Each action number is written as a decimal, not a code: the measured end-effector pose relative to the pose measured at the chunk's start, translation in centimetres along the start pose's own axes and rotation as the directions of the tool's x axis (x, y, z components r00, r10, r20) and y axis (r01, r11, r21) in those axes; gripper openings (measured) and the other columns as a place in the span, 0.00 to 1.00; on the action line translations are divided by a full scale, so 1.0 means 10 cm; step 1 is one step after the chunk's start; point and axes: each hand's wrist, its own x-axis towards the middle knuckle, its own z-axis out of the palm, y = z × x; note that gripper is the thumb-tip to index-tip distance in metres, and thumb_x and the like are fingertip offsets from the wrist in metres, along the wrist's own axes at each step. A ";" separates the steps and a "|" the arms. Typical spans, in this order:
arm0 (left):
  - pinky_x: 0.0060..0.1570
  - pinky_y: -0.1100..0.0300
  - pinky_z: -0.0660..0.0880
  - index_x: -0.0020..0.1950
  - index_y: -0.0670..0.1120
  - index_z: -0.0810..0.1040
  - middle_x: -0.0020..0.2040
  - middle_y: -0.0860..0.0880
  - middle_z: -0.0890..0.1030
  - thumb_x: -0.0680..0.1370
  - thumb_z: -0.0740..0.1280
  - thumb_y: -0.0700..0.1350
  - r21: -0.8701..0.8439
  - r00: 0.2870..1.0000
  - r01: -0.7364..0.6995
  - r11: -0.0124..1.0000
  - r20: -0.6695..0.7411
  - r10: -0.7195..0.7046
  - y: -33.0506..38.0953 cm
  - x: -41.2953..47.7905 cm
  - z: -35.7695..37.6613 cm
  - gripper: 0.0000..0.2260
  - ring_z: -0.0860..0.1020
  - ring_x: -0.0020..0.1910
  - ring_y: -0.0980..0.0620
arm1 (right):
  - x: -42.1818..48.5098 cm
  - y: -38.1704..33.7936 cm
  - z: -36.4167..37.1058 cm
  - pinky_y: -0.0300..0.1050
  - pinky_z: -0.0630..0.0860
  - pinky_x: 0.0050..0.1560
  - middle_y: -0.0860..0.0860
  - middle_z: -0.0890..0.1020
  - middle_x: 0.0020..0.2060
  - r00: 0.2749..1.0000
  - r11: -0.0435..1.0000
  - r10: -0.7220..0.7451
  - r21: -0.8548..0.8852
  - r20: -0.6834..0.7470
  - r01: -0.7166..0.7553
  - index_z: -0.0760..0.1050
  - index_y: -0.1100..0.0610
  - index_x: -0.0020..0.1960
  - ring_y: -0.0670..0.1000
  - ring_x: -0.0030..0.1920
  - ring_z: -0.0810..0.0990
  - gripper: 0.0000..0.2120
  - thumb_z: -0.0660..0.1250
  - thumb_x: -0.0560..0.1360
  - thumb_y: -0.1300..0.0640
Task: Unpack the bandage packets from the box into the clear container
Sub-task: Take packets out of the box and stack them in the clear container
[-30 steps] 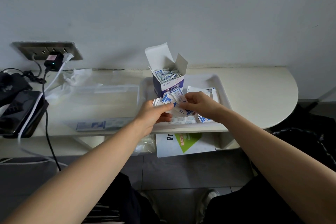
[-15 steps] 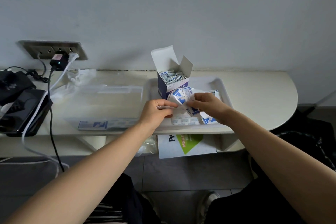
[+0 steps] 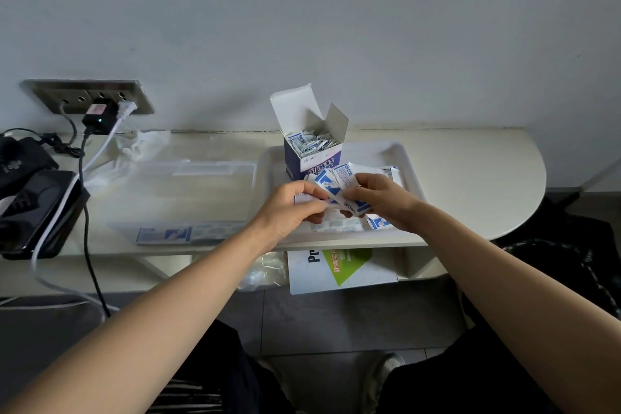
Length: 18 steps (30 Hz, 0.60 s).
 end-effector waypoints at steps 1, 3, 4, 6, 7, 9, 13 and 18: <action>0.45 0.55 0.80 0.48 0.40 0.79 0.42 0.43 0.80 0.76 0.67 0.34 -0.018 1.000 0.018 1.000 0.005 -0.018 -0.01 0.01 0.00 0.04 0.80 0.38 0.49 | 0.00 0.00 0.00 0.41 0.79 0.39 0.60 0.82 0.48 1.000 1.000 -0.009 -0.016 -0.013 0.009 0.72 0.69 0.58 0.52 0.40 0.83 0.11 0.63 0.78 0.64; 0.43 0.54 0.80 0.50 0.42 0.76 0.45 0.42 0.79 0.77 0.65 0.34 -0.008 0.999 0.024 1.000 -0.039 -0.024 -0.04 0.03 0.02 0.05 0.80 0.37 0.49 | 0.00 0.02 -0.01 0.47 0.80 0.45 0.62 0.82 0.50 0.999 0.996 -0.034 -0.082 -0.039 0.031 0.74 0.66 0.54 0.55 0.44 0.83 0.08 0.64 0.78 0.62; 0.41 0.55 0.80 0.51 0.43 0.75 0.47 0.42 0.79 0.77 0.65 0.33 0.014 0.997 0.018 1.000 -0.078 -0.017 -0.05 0.04 0.03 0.07 0.81 0.35 0.50 | 0.01 0.04 -0.03 0.52 0.79 0.49 0.61 0.83 0.50 0.998 0.990 -0.050 -0.133 -0.049 0.043 0.76 0.63 0.51 0.57 0.46 0.83 0.05 0.65 0.78 0.61; 0.37 0.57 0.80 0.54 0.44 0.72 0.48 0.43 0.80 0.76 0.66 0.32 0.050 0.988 -0.003 0.999 -0.152 0.011 -0.08 0.06 0.04 0.10 0.81 0.34 0.49 | 0.01 0.03 -0.04 0.55 0.78 0.54 0.58 0.84 0.46 0.994 0.961 -0.095 -0.264 -0.051 0.078 0.77 0.57 0.47 0.56 0.47 0.83 0.02 0.67 0.77 0.58; 0.36 0.57 0.80 0.55 0.43 0.72 0.47 0.43 0.80 0.75 0.67 0.32 0.076 0.983 -0.021 0.997 -0.178 0.034 -0.08 0.07 0.04 0.12 0.81 0.34 0.49 | 0.02 0.04 -0.04 0.57 0.78 0.54 0.58 0.84 0.44 0.990 0.934 -0.129 -0.342 -0.053 0.103 0.76 0.56 0.47 0.56 0.46 0.83 0.03 0.67 0.77 0.57; 0.37 0.55 0.81 0.52 0.42 0.76 0.43 0.44 0.82 0.73 0.70 0.32 0.147 0.975 -0.043 0.988 -0.210 0.073 -0.10 0.09 0.03 0.10 0.81 0.33 0.49 | 0.02 0.03 -0.04 0.56 0.79 0.51 0.58 0.84 0.43 0.982 0.884 -0.182 -0.447 -0.056 0.138 0.75 0.58 0.50 0.56 0.45 0.84 0.06 0.68 0.76 0.57; 0.40 0.52 0.81 0.40 0.42 0.78 0.34 0.46 0.83 0.71 0.74 0.34 0.162 0.969 -0.018 0.987 -0.239 0.057 -0.10 0.13 0.00 0.06 0.81 0.31 0.49 | 0.05 0.03 -0.01 0.58 0.78 0.51 0.56 0.84 0.42 0.973 0.826 -0.227 -0.536 -0.033 0.175 0.77 0.56 0.45 0.56 0.44 0.83 0.02 0.68 0.76 0.58; 0.37 0.55 0.81 0.54 0.39 0.77 0.41 0.41 0.82 0.74 0.69 0.32 0.054 0.993 -0.012 0.998 -0.120 0.018 -0.08 0.08 0.02 0.10 0.82 0.33 0.48 | 0.08 0.09 -0.05 0.58 0.79 0.51 0.56 0.84 0.45 0.984 0.865 -0.165 -0.489 -0.070 0.110 0.79 0.59 0.47 0.56 0.47 0.83 0.07 0.68 0.75 0.55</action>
